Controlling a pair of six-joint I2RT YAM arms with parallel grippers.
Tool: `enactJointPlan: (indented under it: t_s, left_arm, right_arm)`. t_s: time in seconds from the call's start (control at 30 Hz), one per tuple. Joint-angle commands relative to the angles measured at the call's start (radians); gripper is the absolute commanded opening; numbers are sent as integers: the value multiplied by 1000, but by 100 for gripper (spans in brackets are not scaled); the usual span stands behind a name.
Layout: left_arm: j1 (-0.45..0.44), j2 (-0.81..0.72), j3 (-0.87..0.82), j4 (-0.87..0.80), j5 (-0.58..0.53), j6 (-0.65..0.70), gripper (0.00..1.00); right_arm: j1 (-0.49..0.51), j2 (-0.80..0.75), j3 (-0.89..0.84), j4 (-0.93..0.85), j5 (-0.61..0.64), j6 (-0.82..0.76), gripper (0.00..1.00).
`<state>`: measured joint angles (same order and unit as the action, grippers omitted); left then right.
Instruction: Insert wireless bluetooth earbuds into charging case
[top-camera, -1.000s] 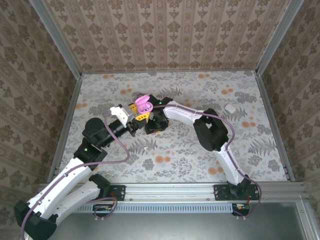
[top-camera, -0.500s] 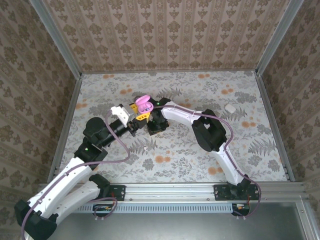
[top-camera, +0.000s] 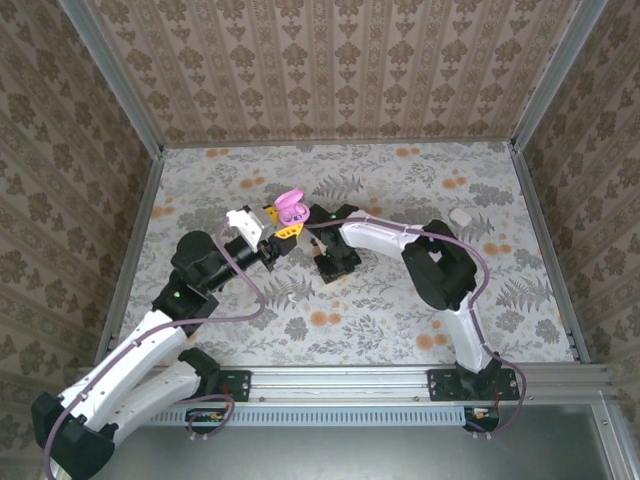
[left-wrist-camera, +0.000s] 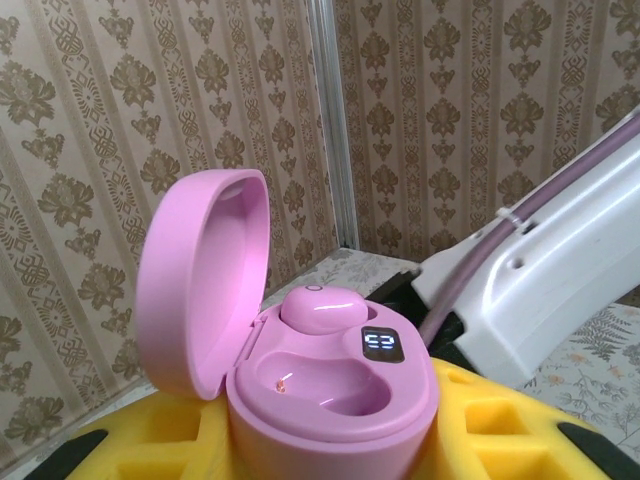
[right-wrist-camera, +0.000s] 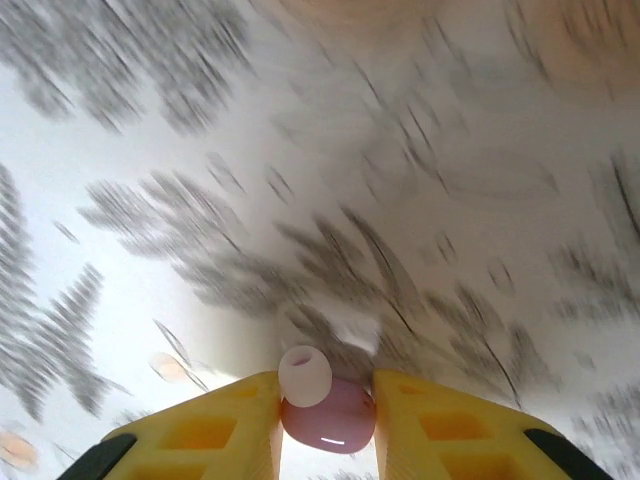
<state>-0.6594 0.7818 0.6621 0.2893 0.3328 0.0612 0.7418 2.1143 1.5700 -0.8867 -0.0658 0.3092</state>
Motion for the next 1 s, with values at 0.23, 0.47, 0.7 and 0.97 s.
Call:
enactJointPlan:
  t_s: [0.23,0.47,0.7,0.97]
  left_arm:
    - [4,32,51,73,29,-10,34]
    - [3,42,63,73,34,-7,34]
    - [3,33,52,63,23,3,34]
    - [4,52,55,72,26,8,34]
  right_arm:
    - [-63,-219,-280,35,50,-17,32]
    - [-84,-240,-294,54,44,-4,42]
    - [-100,-363,-380,102,114,159,48]
    - [-102,-512,-523,300,-20,342,46]
